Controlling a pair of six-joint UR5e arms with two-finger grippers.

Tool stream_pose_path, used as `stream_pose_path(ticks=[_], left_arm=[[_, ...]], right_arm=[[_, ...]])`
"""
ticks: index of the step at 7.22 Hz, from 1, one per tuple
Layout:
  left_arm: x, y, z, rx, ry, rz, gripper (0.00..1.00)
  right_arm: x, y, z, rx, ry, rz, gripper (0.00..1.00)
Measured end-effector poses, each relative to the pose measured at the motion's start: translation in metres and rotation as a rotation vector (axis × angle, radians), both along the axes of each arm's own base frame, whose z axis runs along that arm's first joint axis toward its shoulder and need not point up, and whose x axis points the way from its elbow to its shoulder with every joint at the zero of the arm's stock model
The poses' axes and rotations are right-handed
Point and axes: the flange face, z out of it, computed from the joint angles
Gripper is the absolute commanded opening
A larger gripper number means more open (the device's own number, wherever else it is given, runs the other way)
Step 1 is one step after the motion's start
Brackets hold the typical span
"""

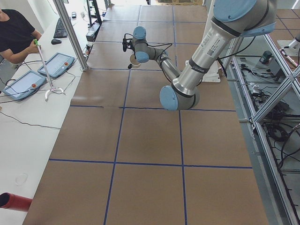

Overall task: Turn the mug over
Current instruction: 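Lift the mug with the left gripper and carry it toward the table center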

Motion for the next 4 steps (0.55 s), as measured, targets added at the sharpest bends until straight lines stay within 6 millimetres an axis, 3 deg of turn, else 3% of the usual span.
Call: stream_pose_path(ticks=[2,4], left_arm=[[0.046,0.013,-0.032,0.073,-0.178,0.039,0.00],[0.087,0.021,-0.049,0.123,-0.309,0.094,0.00]], right_arm=[[0.000,0.000,0.000,0.000,0.000,0.000,1.00],[0.000,0.000,0.000,0.001,0.000,0.000,1.00]])
